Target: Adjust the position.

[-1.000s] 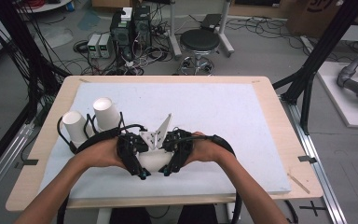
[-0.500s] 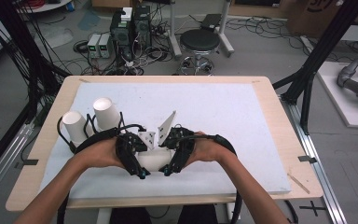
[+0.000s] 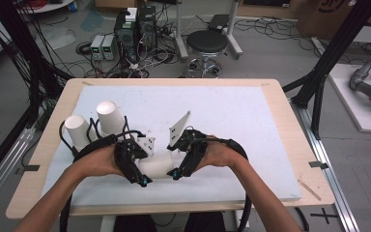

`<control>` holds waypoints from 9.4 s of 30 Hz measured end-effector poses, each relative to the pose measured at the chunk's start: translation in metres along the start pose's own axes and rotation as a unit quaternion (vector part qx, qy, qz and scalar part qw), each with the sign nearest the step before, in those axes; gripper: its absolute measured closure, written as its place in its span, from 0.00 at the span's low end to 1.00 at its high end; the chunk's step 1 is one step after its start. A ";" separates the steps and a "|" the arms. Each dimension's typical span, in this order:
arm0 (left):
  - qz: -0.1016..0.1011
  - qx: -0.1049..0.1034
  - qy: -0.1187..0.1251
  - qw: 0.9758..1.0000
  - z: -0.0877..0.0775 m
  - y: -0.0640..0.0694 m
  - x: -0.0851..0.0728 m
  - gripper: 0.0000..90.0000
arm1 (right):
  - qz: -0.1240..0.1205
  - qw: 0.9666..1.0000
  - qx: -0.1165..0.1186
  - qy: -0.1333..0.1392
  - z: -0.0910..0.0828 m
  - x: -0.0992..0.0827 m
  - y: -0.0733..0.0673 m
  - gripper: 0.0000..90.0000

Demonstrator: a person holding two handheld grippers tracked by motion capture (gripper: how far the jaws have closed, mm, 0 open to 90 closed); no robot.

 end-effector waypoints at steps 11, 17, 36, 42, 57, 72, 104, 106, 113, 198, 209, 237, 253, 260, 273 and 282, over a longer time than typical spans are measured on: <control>0.001 0.006 0.023 1.000 -0.008 0.002 -0.004 0.38 | 0.004 1.000 0.002 0.008 -0.004 -0.004 0.000 0.15; 0.000 0.007 0.035 0.999 -0.011 0.003 -0.011 0.38 | 0.007 1.000 0.000 0.014 -0.007 -0.007 0.000 0.15; -0.010 0.007 0.110 0.994 -0.017 0.002 -0.019 0.38 | 0.018 0.998 -0.009 0.055 -0.018 -0.017 -0.002 0.15; -0.021 0.006 0.153 0.988 -0.015 0.002 -0.023 0.38 | 0.022 0.997 -0.014 0.075 -0.021 -0.022 -0.003 0.15; -0.033 -0.002 0.224 0.974 -0.012 0.002 -0.030 0.38 | 0.056 0.985 -0.025 0.159 -0.033 -0.034 -0.005 0.15; -0.039 -0.010 0.300 0.953 -0.008 0.002 -0.034 0.38 | 0.068 0.972 -0.037 0.223 -0.036 -0.042 -0.010 0.15; -0.041 -0.052 0.431 0.900 0.013 0.006 -0.035 0.39 | 0.080 0.947 -0.040 0.309 -0.025 -0.040 -0.015 0.15; -0.040 -0.052 0.434 0.899 0.015 0.007 -0.035 0.39 | 0.080 0.946 -0.038 0.313 -0.025 -0.040 -0.016 0.15; -0.037 -0.054 0.439 0.896 0.018 0.008 -0.032 0.39 | 0.078 0.945 -0.040 0.315 -0.023 -0.039 -0.015 0.15; -0.127 0.109 0.401 0.901 0.002 0.014 -0.088 0.02 | 0.063 0.946 -0.034 0.316 -0.024 -0.034 -0.013 0.35; -0.146 0.139 0.399 0.894 -0.004 0.011 -0.110 0.02 | 0.074 0.948 -0.061 0.305 -0.036 -0.046 -0.015 0.35; -0.206 0.190 0.381 0.881 0.002 -0.002 -0.144 0.02 | 0.124 0.940 -0.138 0.287 -0.051 -0.089 -0.016 0.35; -0.227 0.196 0.372 0.879 0.009 -0.006 -0.153 0.02 | 0.154 0.939 -0.192 0.242 -0.053 -0.118 -0.020 0.35; -0.230 0.197 0.369 0.879 0.010 -0.007 -0.154 0.02 | 0.160 0.938 -0.193 0.237 -0.049 -0.124 -0.019 0.35; -0.234 0.194 0.368 0.879 0.012 -0.008 -0.156 0.02 | 0.165 0.940 -0.192 0.229 -0.047 -0.124 -0.015 0.35; -0.239 0.196 0.374 0.874 0.013 -0.010 -0.157 0.02 | 0.169 0.940 -0.195 0.222 -0.046 -0.127 -0.014 0.35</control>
Point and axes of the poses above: each handheld gripper's, and its own axes: z roughly forward along the jaws, x roughly out of its top, y roughly to its right, the point moved 3 cm from there along z, roughly forward along the jaws, and after that the axes turned 8 degrees about -z, right-handed, at the moved point
